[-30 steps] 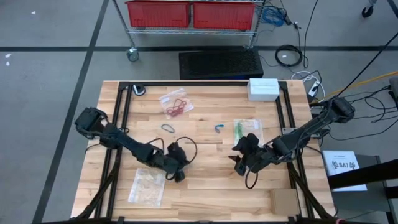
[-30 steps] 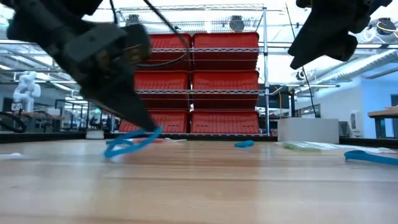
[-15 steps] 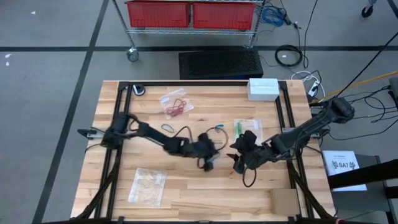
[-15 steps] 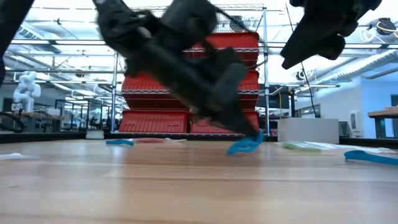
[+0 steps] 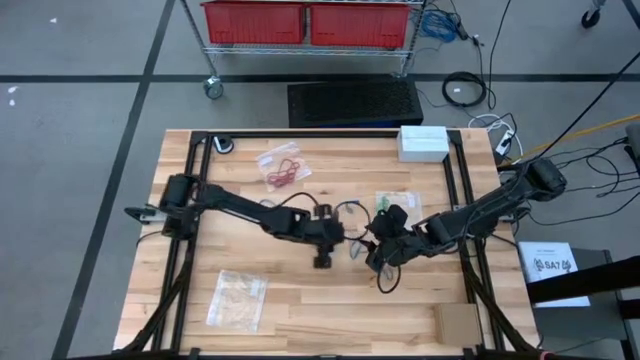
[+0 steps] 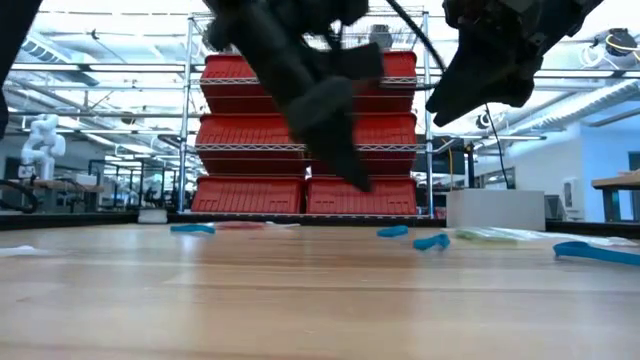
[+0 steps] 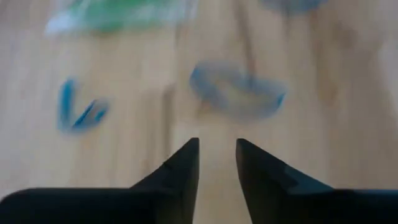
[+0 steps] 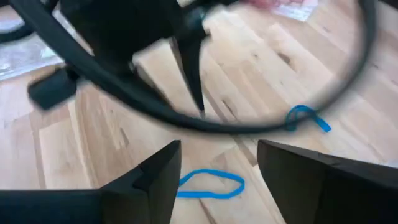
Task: Sort rubber bands
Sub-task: Move the top left blue rubber band to the center of the table
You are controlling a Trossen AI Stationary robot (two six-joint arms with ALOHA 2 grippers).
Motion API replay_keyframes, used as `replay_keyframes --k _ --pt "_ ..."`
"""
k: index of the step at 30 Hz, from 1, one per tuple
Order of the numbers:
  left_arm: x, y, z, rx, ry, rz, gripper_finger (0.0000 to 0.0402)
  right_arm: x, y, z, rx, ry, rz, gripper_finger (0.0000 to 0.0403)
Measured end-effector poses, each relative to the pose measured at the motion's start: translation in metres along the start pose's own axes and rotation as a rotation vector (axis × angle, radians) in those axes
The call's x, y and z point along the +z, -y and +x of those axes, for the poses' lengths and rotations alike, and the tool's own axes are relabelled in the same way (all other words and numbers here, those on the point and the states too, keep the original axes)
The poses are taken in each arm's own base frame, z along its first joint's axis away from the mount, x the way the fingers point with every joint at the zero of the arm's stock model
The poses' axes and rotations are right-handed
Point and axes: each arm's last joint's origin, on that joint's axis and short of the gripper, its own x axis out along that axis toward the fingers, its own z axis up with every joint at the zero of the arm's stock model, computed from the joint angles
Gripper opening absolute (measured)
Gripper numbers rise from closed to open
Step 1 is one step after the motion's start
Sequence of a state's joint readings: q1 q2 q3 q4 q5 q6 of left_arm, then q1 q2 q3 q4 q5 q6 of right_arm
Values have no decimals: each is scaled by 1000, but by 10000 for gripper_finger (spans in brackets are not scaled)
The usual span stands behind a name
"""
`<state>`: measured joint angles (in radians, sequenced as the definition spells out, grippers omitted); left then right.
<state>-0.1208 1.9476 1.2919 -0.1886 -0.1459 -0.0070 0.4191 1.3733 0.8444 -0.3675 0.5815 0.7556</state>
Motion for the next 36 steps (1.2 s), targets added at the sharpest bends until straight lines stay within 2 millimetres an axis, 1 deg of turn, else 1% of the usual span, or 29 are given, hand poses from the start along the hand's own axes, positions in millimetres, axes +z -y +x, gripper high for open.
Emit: replay_keyframes --k 2,5,7,10,12,15,17,19,23,26,29,32,36 --pt "-4 0 -17 59 -91 37 122 1 0 -1 -6 16 -11 210" --pt "-12 4 -45 167 -198 98 130 1 0 -3 -20 36 -40 223" --pt "-23 9 -61 226 -259 142 131 0 -1 -3 -26 34 -70 227" --pt "-48 15 -83 299 -323 183 132 -3 -3 2 -38 24 -83 222" --pt "-66 18 -95 322 -319 204 132 -8 -4 9 -52 8 -101 209" --pt "-102 16 -108 328 -334 215 132 -13 -9 20 -60 -2 -109 190" --pt "-127 11 -112 331 -364 218 132 -16 -13 27 -50 -1 -105 182" --pt "-148 4 -113 342 -366 190 132 -17 -17 31 -23 -2 -111 180" --pt "-171 -10 -109 335 -309 97 132 -16 -22 34 25 16 -101 197" --pt "-173 -18 -103 292 -232 32 132 -13 -25 34 47 43 -102 220" --pt "-173 -28 -99 298 -194 7 132 -11 -26 34 62 60 -105 242" --pt "-177 -38 -98 304 -210 -32 132 -11 -26 34 64 62 -104 256" --pt "-181 -49 -94 226 -230 -117 132 -11 -27 34 65 63 -103 262"
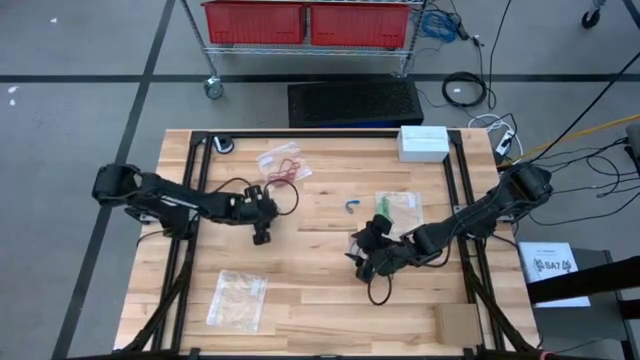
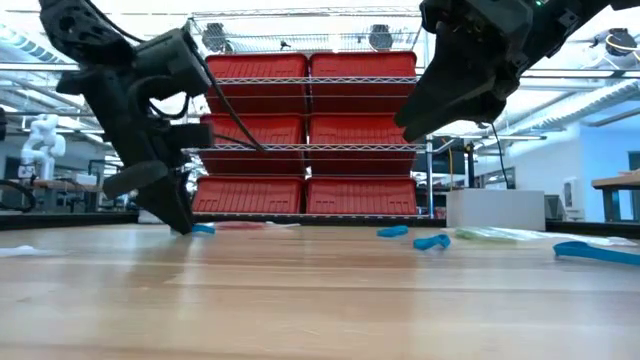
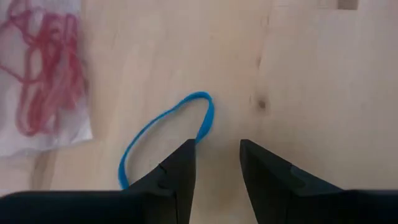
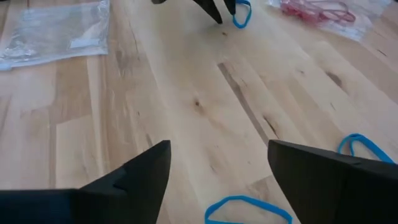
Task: Sort rubber bands
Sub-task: Move the top left blue rubber band to the center of the table
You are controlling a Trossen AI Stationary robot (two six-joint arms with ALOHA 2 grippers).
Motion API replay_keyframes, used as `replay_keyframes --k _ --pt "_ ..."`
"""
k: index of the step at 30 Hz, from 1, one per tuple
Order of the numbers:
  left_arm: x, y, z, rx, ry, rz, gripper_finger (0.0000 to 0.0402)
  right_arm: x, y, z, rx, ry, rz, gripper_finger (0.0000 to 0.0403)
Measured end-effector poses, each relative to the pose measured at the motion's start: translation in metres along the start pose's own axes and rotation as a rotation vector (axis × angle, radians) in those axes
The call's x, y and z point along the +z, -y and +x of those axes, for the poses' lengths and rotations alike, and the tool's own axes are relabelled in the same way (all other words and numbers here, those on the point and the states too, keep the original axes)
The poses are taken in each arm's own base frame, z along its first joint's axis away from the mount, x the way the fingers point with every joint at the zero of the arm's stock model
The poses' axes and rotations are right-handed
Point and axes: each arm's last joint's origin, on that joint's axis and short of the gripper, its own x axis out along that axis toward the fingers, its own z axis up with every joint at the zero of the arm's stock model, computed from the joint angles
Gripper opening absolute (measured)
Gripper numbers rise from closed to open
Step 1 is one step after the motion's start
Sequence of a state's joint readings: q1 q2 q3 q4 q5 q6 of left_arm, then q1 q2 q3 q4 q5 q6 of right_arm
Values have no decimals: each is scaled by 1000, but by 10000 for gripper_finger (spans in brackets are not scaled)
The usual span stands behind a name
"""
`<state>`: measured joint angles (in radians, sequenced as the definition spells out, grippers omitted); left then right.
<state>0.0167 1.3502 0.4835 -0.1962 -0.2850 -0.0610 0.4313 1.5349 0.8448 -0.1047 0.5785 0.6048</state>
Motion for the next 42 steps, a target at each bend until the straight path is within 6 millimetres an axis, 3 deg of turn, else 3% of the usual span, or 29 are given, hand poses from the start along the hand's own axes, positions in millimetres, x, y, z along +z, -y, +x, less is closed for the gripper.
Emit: replay_keyframes --k 6,12,25,29,37,42 --pt "6 -3 12 -9 41 -13 109 1 -1 0 6 9 -32 263" --pt "13 -2 24 -13 109 18 14 1 -1 0 10 14 -39 263" --pt "58 14 35 -245 431 64 3 -2 -5 -18 33 -14 -53 263" --pt "63 19 40 -221 335 124 3 -2 -3 -20 29 -23 -25 263" --pt "54 10 13 47 44 252 3 -2 -3 -20 29 -24 59 263" --pt "45 -1 9 56 -51 250 37 -2 -3 -20 29 -25 109 263"
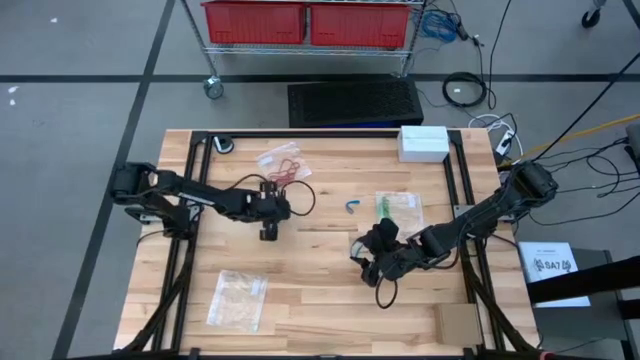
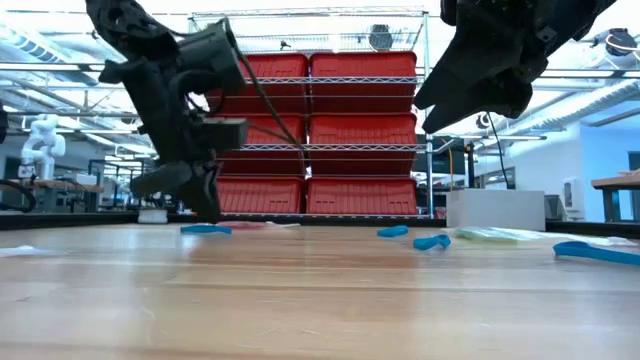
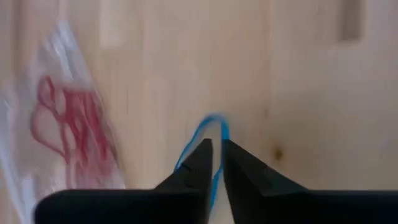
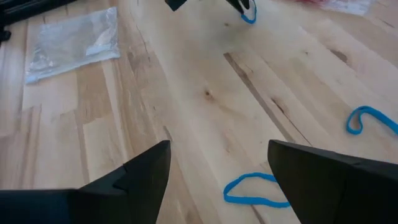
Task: Sort rubber bands
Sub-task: Move the top left blue rubber band to the center of the table
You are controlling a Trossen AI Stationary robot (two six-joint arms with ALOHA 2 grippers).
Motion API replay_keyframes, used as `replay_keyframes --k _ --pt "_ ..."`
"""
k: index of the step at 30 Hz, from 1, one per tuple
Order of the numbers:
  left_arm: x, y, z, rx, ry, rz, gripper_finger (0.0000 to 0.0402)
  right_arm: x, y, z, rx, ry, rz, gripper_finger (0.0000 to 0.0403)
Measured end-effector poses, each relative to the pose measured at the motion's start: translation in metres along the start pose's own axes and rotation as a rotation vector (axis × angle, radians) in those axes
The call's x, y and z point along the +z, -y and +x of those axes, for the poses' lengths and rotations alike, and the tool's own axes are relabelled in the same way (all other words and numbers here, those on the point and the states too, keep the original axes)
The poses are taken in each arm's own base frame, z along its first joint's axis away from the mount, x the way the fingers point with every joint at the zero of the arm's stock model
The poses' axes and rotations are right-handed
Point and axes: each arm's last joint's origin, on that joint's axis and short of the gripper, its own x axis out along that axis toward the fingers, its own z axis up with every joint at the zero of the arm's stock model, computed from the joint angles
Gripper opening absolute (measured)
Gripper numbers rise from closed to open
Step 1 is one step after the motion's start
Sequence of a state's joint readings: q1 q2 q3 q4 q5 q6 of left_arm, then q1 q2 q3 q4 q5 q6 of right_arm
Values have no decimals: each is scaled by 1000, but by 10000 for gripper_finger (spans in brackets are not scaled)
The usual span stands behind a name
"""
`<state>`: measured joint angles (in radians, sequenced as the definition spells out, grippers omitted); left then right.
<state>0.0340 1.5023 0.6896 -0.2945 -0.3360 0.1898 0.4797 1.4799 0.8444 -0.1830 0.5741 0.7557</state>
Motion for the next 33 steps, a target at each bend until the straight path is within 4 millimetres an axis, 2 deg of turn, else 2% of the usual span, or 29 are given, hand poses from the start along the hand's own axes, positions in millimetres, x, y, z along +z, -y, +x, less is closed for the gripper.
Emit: replay_keyframes --k 6,10,13,18,22,28,33 --pt "-14 -12 18 -106 -48 -70 101 1 0 0 4 7 20 263" --pt "-18 -21 27 -145 -31 -121 114 2 -1 1 8 18 26 263" --pt "-12 -22 29 -195 54 -141 92 3 -2 1 18 31 28 263" --pt "-2 -23 29 -204 155 -147 12 4 -2 0 21 35 7 263" --pt "6 -22 27 -228 243 -150 7 3 -2 0 21 31 -16 257" --pt "33 -7 26 -314 452 -131 4 2 -2 0 21 24 -42 217" --pt "57 6 43 -332 489 -103 3 0 0 0 4 -5 -77 179"
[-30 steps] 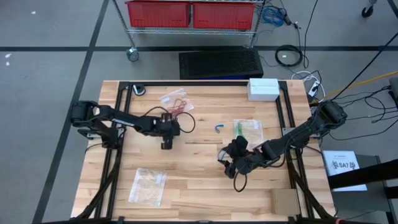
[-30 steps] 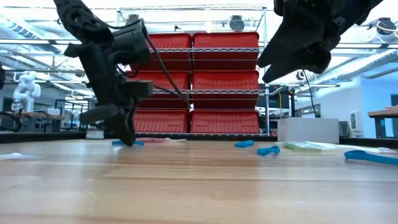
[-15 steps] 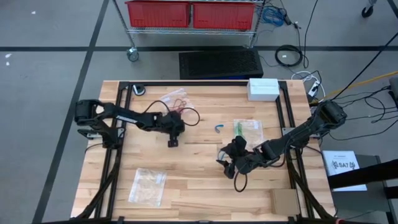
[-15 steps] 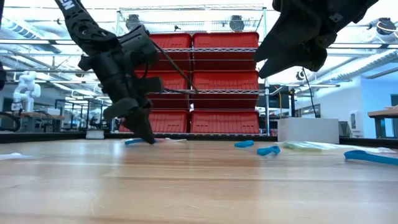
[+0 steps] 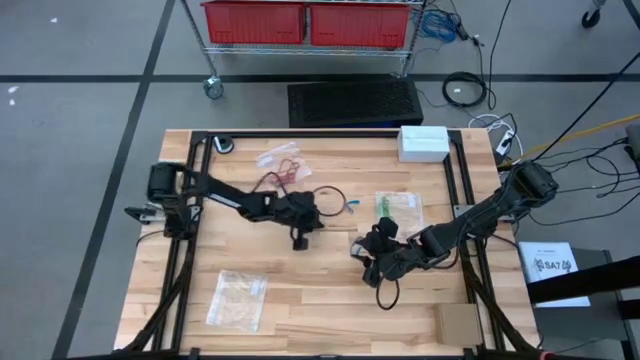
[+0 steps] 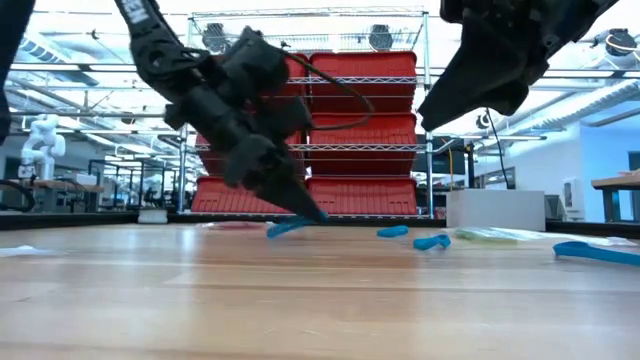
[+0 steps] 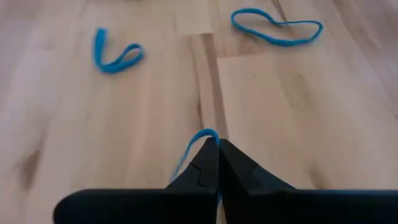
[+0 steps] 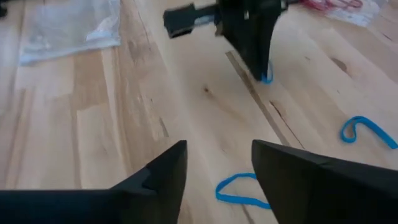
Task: Sort rubber bands
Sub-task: Move the top left blue rubber band to the center of the table
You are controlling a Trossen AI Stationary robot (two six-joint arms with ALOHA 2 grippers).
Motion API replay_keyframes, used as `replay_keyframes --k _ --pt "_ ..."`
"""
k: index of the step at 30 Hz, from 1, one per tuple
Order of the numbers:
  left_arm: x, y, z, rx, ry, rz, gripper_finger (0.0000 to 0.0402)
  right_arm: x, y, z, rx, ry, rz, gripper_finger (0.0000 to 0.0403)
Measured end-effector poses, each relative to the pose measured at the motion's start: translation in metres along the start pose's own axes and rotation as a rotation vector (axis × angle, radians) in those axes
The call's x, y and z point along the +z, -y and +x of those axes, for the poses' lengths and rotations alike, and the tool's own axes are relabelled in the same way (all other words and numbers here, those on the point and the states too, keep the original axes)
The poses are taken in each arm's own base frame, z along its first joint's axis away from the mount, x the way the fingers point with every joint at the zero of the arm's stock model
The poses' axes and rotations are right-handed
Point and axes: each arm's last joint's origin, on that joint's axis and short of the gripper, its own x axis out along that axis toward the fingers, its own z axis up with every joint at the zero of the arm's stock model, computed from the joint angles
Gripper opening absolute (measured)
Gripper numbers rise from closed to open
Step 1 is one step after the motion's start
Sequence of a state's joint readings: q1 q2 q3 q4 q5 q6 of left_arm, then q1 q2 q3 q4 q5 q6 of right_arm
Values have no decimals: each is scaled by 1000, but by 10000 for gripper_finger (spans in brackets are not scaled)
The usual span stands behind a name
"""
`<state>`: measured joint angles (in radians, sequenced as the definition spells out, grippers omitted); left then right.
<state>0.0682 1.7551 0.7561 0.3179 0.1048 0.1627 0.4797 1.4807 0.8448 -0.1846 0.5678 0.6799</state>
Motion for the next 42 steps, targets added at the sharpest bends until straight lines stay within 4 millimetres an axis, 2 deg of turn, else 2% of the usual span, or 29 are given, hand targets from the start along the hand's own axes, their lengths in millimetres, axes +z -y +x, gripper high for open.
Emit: replay_keyframes --k 6,10,17,22,25,29,33,42 --pt "20 5 40 -22 19 30 3 -3 2 0 -18 -23 -33 132" --pt "33 3 59 -24 34 35 7 -3 2 0 -18 -24 -57 95" --pt "51 0 67 -20 52 37 11 -3 2 0 -22 -22 -66 12" --pt "63 -1 65 -25 23 35 15 -2 2 0 -20 -16 -79 7" --pt "77 -2 53 -36 -48 49 27 -2 2 0 -19 -17 -80 3" --pt "95 4 25 -64 -168 75 29 -2 1 0 -5 -25 -83 2" --pt "107 23 -13 -92 -249 107 14 -3 1 0 20 -47 -102 1" --pt "112 74 -93 57 -407 226 5 -3 1 0 20 -41 -134 1"
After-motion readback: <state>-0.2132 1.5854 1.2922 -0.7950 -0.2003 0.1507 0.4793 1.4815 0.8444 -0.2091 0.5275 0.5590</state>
